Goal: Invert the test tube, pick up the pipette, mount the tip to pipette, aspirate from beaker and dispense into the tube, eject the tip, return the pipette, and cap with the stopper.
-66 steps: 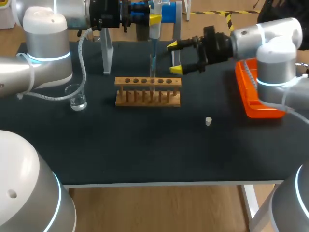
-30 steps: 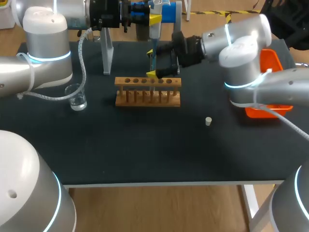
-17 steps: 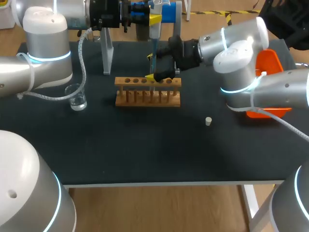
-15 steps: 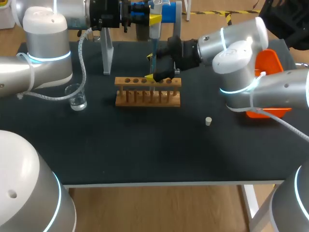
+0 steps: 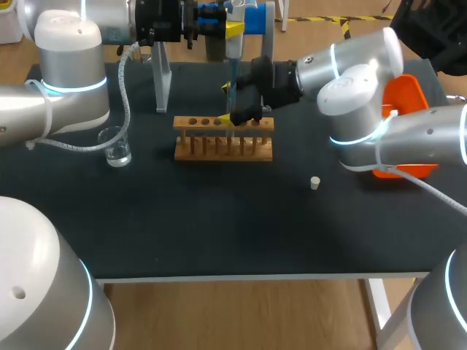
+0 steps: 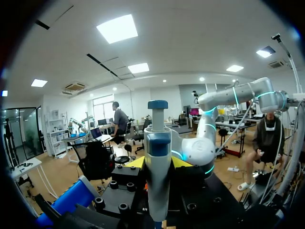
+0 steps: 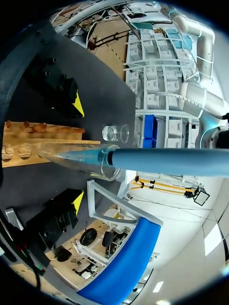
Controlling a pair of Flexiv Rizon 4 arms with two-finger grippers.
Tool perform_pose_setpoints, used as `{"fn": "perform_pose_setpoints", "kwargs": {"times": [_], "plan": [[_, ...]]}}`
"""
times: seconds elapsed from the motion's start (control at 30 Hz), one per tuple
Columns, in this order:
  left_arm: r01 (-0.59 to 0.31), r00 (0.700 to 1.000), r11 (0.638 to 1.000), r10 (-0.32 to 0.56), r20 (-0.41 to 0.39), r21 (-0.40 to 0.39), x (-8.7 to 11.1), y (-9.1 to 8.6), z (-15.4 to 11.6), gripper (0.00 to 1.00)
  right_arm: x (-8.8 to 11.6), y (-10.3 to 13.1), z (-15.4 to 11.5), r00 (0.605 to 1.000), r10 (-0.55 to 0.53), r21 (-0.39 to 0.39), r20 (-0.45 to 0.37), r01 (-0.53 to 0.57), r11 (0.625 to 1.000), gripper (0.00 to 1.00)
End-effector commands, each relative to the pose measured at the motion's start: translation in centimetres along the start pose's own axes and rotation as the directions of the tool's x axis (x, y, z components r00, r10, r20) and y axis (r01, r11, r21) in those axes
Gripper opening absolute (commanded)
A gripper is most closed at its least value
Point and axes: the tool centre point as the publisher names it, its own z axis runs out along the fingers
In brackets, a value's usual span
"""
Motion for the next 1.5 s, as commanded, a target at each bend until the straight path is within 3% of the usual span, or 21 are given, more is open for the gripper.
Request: {"fn": "perform_pose_setpoints", "kwargs": {"times": [0.03,0.57,1.5], "plan": [[0.0,1.0,1.0,0.0,-0.001,0.001,-0.05,0.0,0.02,0.0,-0.08,0.04,0.25,1.0,-0.001,0.011,0.001,0.001,1.0,1.0],[0.0,1.0,1.0,0.0,-0.001,0.001,-0.05,0.0,0.02,0.0,-0.23,-0.12,0.49,1.0,-0.009,0.052,0.03,0.007,0.999,1.0],[0.0,1.0,1.0,0.0,-0.001,0.001,-0.05,0.0,0.02,0.0,-0.23,-0.12,0.49,1.0,-0.008,0.053,0.03,0.006,0.999,1.0]]}}
